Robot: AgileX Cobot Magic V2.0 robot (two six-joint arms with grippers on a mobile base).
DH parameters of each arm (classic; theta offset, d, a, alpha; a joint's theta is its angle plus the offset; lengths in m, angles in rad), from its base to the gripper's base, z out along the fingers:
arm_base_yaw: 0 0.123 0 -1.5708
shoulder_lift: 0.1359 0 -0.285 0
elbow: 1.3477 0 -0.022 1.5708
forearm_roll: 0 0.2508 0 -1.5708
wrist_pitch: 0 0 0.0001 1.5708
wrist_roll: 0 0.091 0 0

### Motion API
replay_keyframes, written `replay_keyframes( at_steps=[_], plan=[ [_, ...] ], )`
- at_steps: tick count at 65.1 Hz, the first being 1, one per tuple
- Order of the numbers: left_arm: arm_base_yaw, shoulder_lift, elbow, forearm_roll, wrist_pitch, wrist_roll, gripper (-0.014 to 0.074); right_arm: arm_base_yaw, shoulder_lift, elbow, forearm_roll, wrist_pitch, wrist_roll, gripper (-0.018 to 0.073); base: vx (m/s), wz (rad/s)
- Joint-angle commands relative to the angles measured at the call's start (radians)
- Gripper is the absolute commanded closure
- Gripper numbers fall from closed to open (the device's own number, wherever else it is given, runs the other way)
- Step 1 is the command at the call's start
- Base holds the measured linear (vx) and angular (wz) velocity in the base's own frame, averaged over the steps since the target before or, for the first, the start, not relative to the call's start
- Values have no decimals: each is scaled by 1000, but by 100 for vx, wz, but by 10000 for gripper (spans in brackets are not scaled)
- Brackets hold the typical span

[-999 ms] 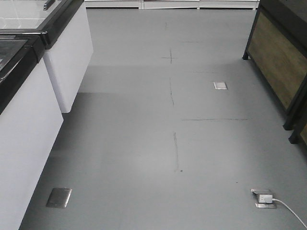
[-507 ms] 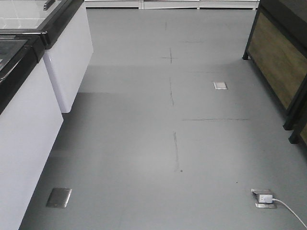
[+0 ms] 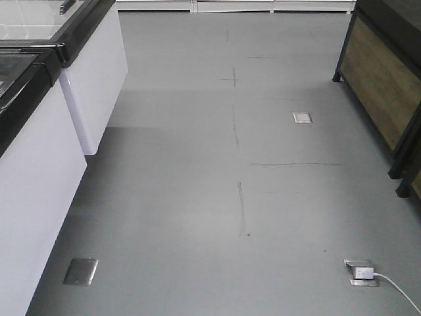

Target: Left arm holds basket, right arm returns cookies

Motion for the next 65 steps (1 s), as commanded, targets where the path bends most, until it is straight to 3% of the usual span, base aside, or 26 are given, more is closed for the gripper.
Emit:
replay_keyframes(
  at_steps=[1,13,34,41,47,65],
  plan=[
    [-4,-26,-27,27,-87,20,602,-4,-13,18,-8,-71,-5,566,0,0],
    [-4,-26,-27,27,-96,-51,602,-4,-13,18,-8,-71,-5,566,0,0],
    [-4,-27,-29,27,-177,-92,602,-4,-13,18,-8,-71,-5,566,0,0],
    [-4,-27,-29,40,-208,-154,602,-4,-13,18,-8,-71,-5,566,0,0],
    [-4,-27,-29,99,-242,-210,602,-4,-13,18,-8,-71,-5,566,0,0],
    [-4,-27,-29,339,-346,-480,602,-4,-13,18,-8,-71,-5,566,0,0]
  ],
)
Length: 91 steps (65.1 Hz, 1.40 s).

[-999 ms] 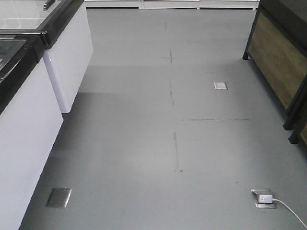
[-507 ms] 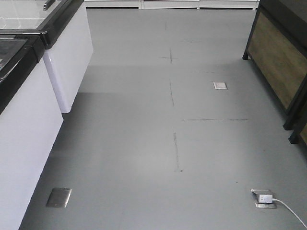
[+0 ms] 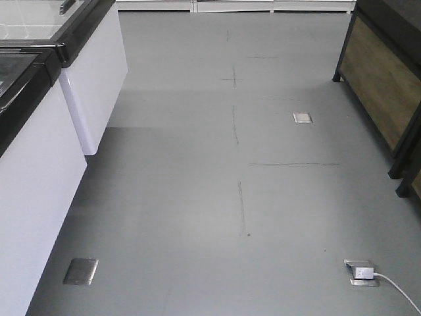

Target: Left arm holds basket, right arm returns cookies

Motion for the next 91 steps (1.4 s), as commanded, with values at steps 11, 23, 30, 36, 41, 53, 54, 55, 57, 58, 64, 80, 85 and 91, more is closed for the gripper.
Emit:
replay_keyframes(
  at_steps=[11,23,30,36,41,53,54,55,57,58,64,80,85,91],
  plan=[
    [-4,-45,-32,142,-215,-179,601,-4,-13,18,-8,-71,-5,566,0,0],
    [-12,-56,-32,146,-255,-192,601,-4,-13,18,-8,-71,-5,566,0,0],
    [-23,-62,-32,147,-283,-213,601,-4,-13,18,-8,-71,-5,566,0,0],
    [-24,-62,-32,168,-323,-275,601,-4,-13,18,-8,-71,-5,566,0,0],
    [-33,-62,-32,199,-365,-339,601,-4,-13,18,-8,-71,-5,566,0,0],
    [-66,-62,-32,261,-408,-446,601,-4,-13,18,-8,-71,-5,566,0,0],
    [-70,-62,-32,265,-411,-449,601,-4,-13,18,-8,-71,-5,566,0,0],
    [-74,-62,-32,269,-415,-456,601,-4,-13,18,-8,-71,-5,566,0,0],
    [-82,-62,-32,274,-425,-473,601,-4,-13,18,-8,-71,-5,566,0,0],
    [-86,-62,-32,278,-429,-479,601,-4,-13,18,-8,-71,-5,566,0,0],
    [-112,-62,-32,295,-459,-511,601,-4,-13,18,-8,-71,-5,566,0,0],
    [-190,-62,-32,349,-548,-614,601,-4,-13,18,-8,-71,-5,566,0,0],
    [-215,-62,-32,389,-558,-661,601,-4,-13,18,-8,-71,-5,566,0,0],
    [-245,-62,-32,448,-559,-724,601,-4,-13,18,-8,-71,-5,566,0,0]
  ],
)
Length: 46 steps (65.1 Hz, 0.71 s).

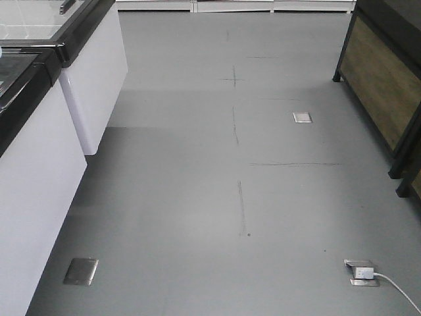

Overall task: Left arm holds basket, right arm returns cookies
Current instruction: 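Lift the basket with the cookie box up with the left gripper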

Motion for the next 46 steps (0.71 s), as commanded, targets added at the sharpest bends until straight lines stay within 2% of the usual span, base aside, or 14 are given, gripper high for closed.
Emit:
replay_keyframes(
  at_steps=[1,12,34,46],
  plan=[
    [-36,-52,-32,37,-135,-84,601,-4,-13,18,-8,-71,-5,566,0,0],
    [-97,-52,-32,88,-153,-107,601,-4,-13,18,-8,-71,-5,566,0,0],
    [-247,-52,-32,99,-176,-107,601,-4,-13,18,-8,-71,-5,566,0,0],
    [-339,-52,-32,147,-179,-107,601,-4,-13,18,-8,-71,-5,566,0,0]
  ],
)
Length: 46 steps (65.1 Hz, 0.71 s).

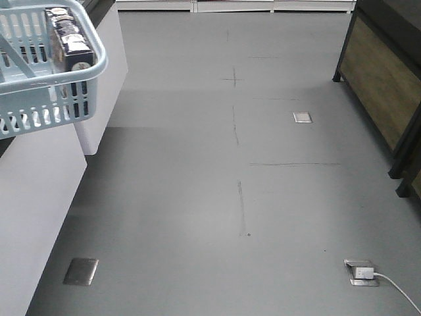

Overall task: Left arm holds basket, right arm returns cookies
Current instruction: 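Lift the basket with the cookie box up with the left gripper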

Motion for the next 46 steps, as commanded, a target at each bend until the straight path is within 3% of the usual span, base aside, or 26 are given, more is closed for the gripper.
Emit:
replay_keyframes(
  at_steps=[1,36,46],
  plan=[
    [-57,-52,-32,-20,-126,-6,601,-4,-13,18,-8,-71,-5,566,0,0],
    [-317,-51,-28,-9,-107,-5,599,-4,-13,18,-8,-71,-5,566,0,0],
    [-380,-51,22,-86,-137,-5,599,-4,-13,18,-8,-71,-5,566,0,0]
  ],
)
